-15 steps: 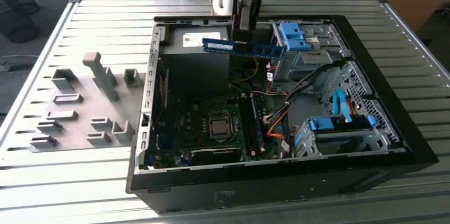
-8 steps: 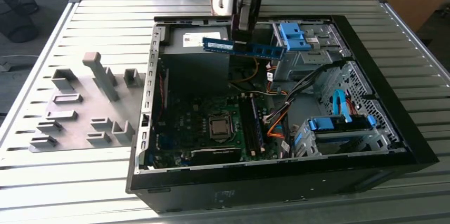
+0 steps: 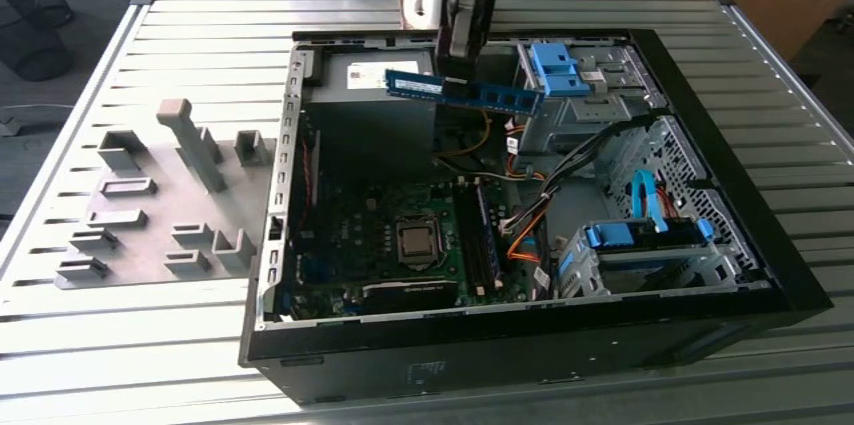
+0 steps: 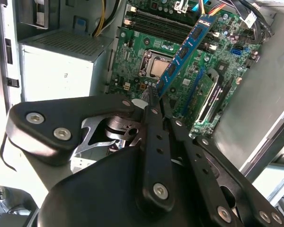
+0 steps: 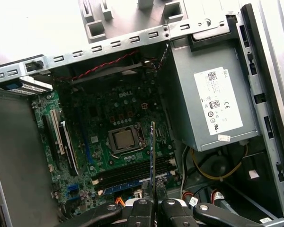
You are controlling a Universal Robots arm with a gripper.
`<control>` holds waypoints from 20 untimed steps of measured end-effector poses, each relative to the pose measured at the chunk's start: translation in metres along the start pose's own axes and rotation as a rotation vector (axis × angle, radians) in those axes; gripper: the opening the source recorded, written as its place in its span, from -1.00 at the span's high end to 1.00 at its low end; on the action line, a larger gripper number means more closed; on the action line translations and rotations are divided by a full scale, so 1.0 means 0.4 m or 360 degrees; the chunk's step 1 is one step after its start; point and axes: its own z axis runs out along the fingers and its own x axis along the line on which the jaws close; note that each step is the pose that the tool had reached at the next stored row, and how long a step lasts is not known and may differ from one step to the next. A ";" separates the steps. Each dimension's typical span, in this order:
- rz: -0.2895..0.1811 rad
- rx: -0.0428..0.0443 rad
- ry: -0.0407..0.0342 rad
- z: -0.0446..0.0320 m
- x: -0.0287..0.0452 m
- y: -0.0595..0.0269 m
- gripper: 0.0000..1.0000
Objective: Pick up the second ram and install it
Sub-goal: 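Insert the second ram into the second slot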
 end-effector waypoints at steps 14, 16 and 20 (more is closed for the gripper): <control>0.0037 0.0001 -0.0001 0.000 0.000 0.000 0.72; 0.0041 0.0001 -0.0001 0.000 0.000 0.000 0.72; 0.0048 0.0002 -0.0001 0.000 0.000 0.000 0.72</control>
